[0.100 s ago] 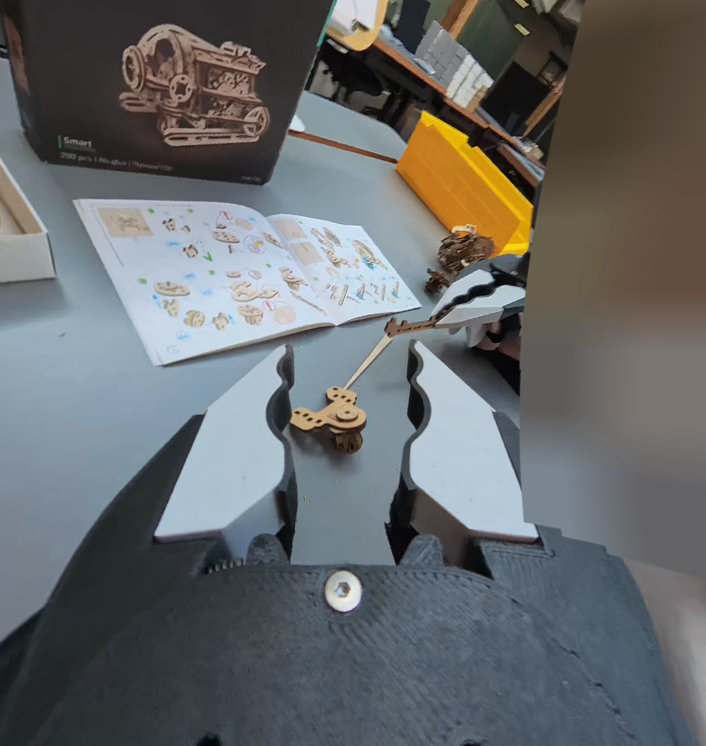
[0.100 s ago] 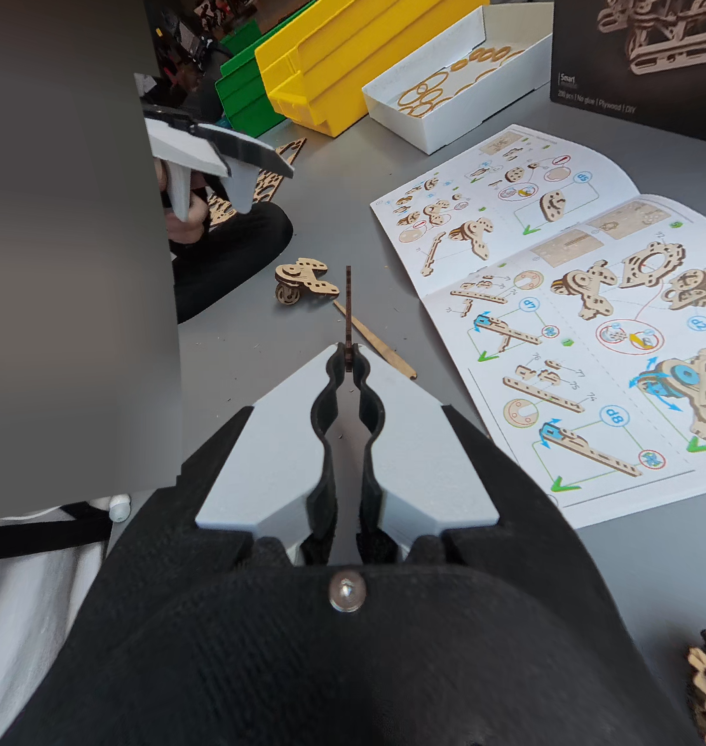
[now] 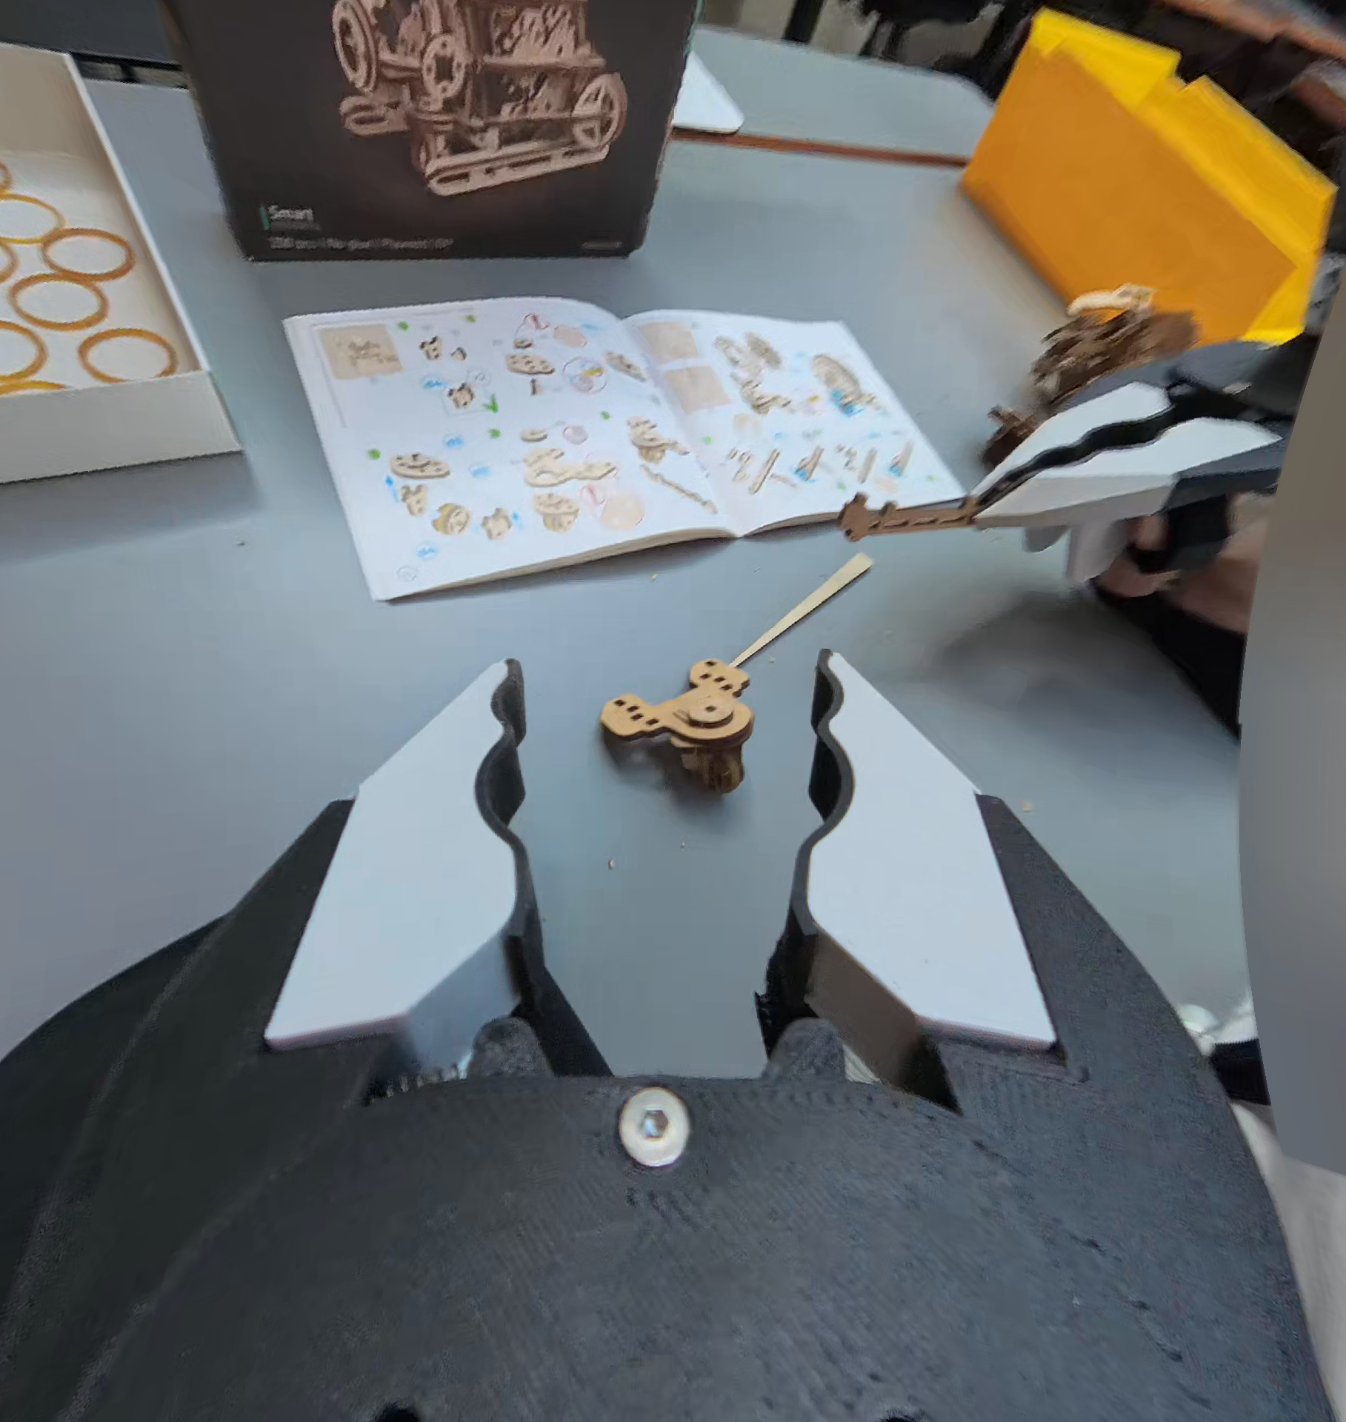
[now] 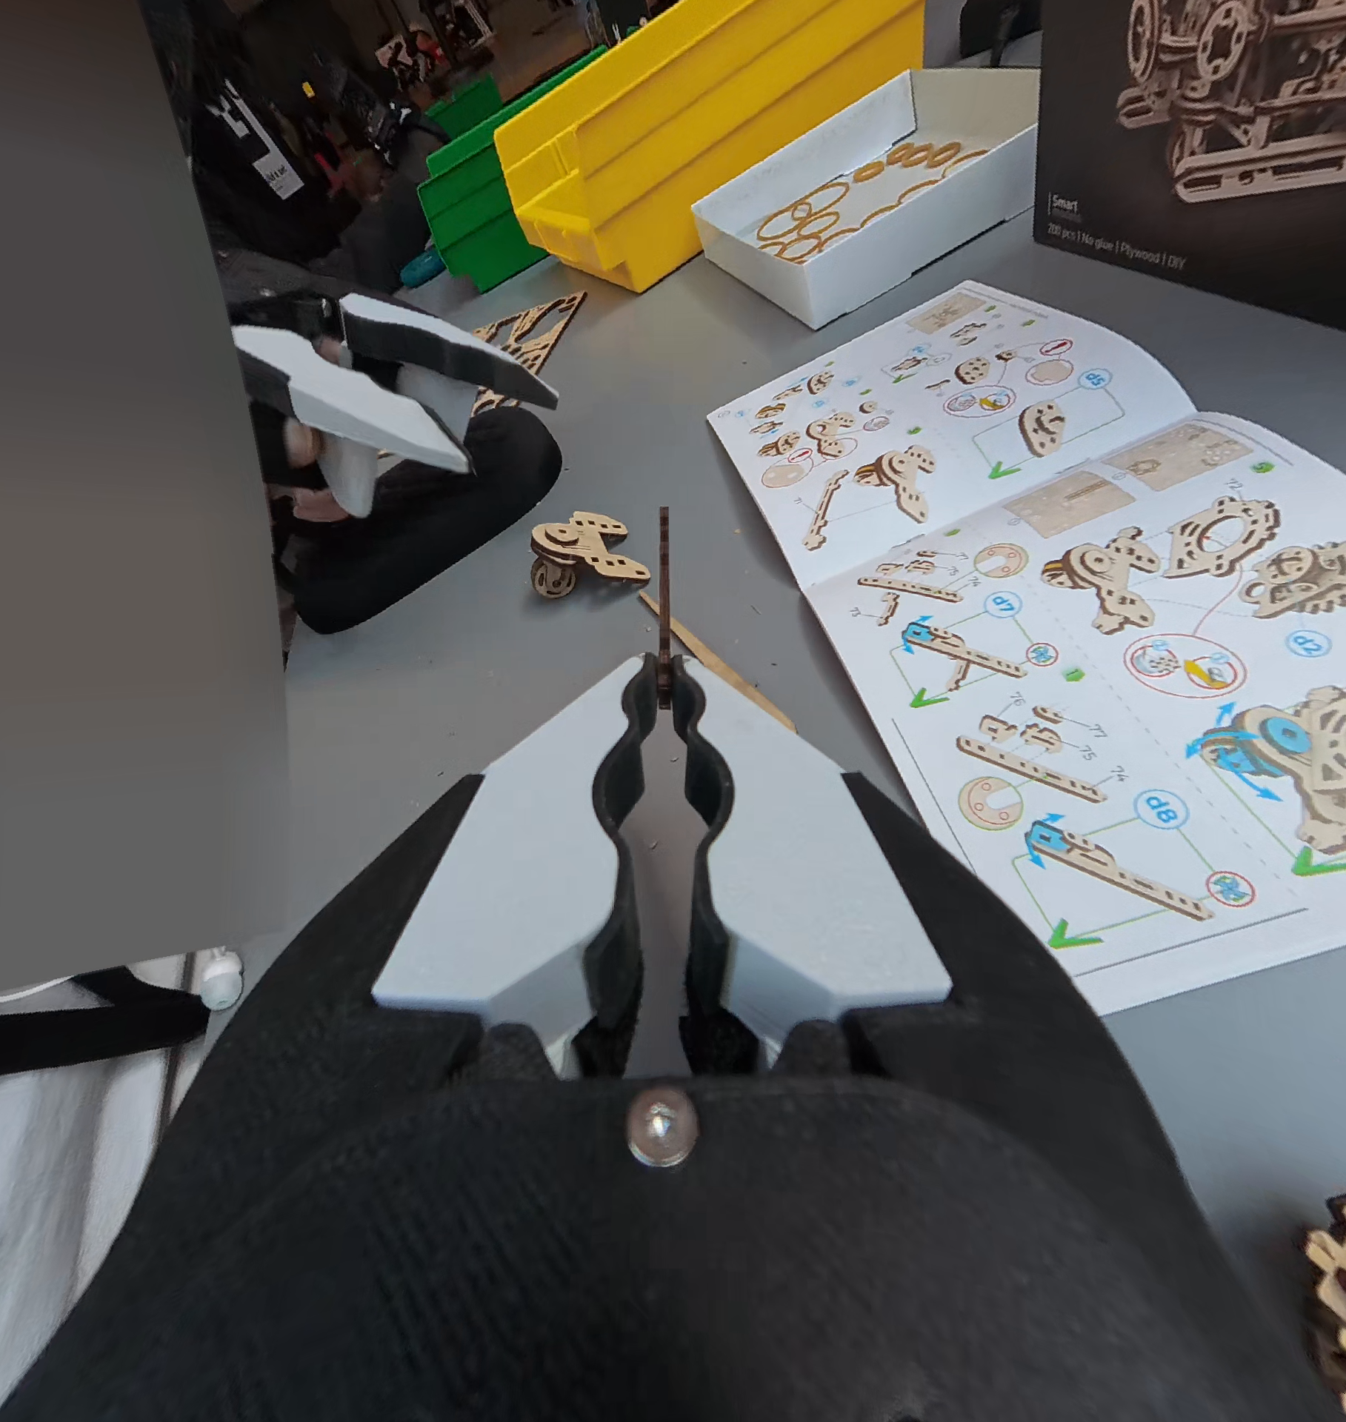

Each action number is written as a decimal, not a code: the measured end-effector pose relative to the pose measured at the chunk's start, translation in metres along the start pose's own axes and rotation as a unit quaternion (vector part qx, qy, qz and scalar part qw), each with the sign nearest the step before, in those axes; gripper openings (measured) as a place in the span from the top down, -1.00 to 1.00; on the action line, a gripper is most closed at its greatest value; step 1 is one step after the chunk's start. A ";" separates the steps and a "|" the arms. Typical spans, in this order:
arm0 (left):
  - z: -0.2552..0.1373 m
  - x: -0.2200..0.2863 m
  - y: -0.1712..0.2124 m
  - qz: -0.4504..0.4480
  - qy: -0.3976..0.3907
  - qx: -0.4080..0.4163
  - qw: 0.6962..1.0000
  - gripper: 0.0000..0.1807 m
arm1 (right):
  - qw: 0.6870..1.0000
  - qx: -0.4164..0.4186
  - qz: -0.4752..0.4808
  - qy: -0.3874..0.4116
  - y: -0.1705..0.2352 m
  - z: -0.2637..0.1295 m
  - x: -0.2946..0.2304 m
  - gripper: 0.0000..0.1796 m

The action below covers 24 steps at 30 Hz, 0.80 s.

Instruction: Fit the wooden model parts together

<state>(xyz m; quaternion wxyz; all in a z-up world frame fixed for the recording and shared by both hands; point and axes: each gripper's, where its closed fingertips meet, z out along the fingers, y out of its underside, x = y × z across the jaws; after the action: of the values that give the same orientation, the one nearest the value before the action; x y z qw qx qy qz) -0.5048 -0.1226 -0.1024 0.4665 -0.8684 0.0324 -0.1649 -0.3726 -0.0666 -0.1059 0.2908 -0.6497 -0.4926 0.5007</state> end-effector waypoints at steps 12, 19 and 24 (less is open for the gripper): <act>0.031 0.014 0.042 -0.018 -0.081 -0.075 0.994 0.12 | 0.999 -0.003 -0.036 0.000 0.005 0.003 -0.007 0.98; 0.037 0.012 0.050 0.022 -0.095 -0.094 0.991 0.55 | 0.995 -0.053 -0.080 0.001 0.024 0.021 -0.018 0.98; 0.038 0.012 0.049 0.033 -0.087 -0.095 0.991 0.68 | 0.991 -0.076 -0.103 0.023 0.030 0.026 -0.017 0.98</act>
<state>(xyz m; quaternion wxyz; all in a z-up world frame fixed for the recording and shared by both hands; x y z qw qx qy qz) -0.4765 -0.1224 -0.1589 0.3881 -0.9183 0.0355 -0.0696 -0.3870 -0.0955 -0.1345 0.3017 -0.6269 -0.5870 0.4139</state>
